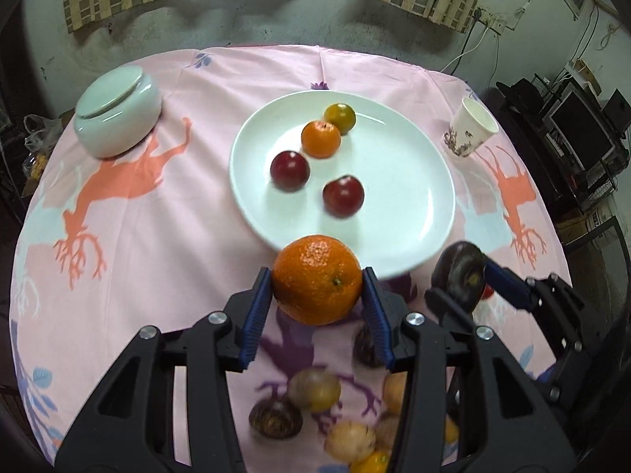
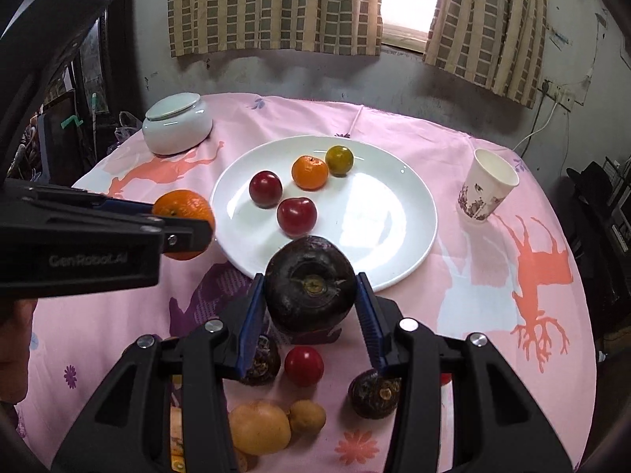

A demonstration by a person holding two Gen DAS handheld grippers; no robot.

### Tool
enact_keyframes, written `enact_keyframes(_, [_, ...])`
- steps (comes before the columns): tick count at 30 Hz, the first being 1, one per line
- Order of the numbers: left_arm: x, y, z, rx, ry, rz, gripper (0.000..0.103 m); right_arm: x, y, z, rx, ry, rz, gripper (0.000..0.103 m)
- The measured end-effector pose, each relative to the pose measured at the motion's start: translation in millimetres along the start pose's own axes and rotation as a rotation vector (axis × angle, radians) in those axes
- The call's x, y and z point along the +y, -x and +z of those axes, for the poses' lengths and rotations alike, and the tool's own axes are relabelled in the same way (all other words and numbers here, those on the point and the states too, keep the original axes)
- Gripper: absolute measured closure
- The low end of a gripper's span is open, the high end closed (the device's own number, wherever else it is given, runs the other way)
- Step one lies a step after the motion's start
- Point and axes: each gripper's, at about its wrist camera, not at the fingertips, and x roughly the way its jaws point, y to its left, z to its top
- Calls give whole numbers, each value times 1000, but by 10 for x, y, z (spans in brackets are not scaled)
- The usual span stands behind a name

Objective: Organize fruits
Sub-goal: 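Place the orange on the plate with the left tool while the right tool places the mangosteen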

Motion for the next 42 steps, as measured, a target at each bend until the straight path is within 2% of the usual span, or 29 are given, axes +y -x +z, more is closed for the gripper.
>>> enact_keyframes(4, [-28, -292, 168, 36, 8, -19, 56, -1, -164, 56, -7, 20, -16, 58])
enact_keyframes(9, [55, -556, 212, 75, 49, -27, 56, 53, -440, 75, 32, 78, -20, 57])
enact_keyframes(10, [71, -572, 217, 77, 59, -34, 56, 71, -483, 75, 43, 91, -25, 55])
enact_keyframes(11, [83, -582, 223, 81, 69, -39, 55, 88, -497, 77, 36, 104, -44, 46])
enact_keyframes(12, [95, -580, 226, 78, 75, -38, 54, 103, -484, 83, 12, 114, -66, 35])
enact_keyframes(14, [103, -531, 243, 49, 76, -26, 48, 113, -456, 102, -10, 126, -53, 34])
enact_keyframes(17, [118, -444, 265, 33, 78, -21, 45, 98, -395, 113, -17, 127, -49, 34])
enact_keyframes(21, [101, -264, 230, 5, 50, -1, 36, 22, -252, 80, -11, 85, -25, 34])
enact_keyframes(24, [66, -103, 128, -6, 12, 10, 35, -71, -128, 4, 3, 29, -11, 34])
enact_keyframes(30, [59, 222, -345, 35, 0, 3, 26, -305, 160, -225, 48, -110, 7, 34])
enact_keyframes(31, [55, 258, -469, 57, 8, -7, 23, -338, 201, -261, 56, -134, 13, 34])
enact_keyframes(34, [-26, 291, -936, 155, 7, -31, 22, -421, 317, -382, 95, -215, 35, 34])
enact_keyframes(38, [-178, 287, -1571, 235, -63, 2, 22, -482, 465, -528, 123, -294, 71, 34])
enact_keyframes(42, [-183, 273, -2004, 316, -24, -22, 22, -506, 578, -628, 140, -324, 80, 34])
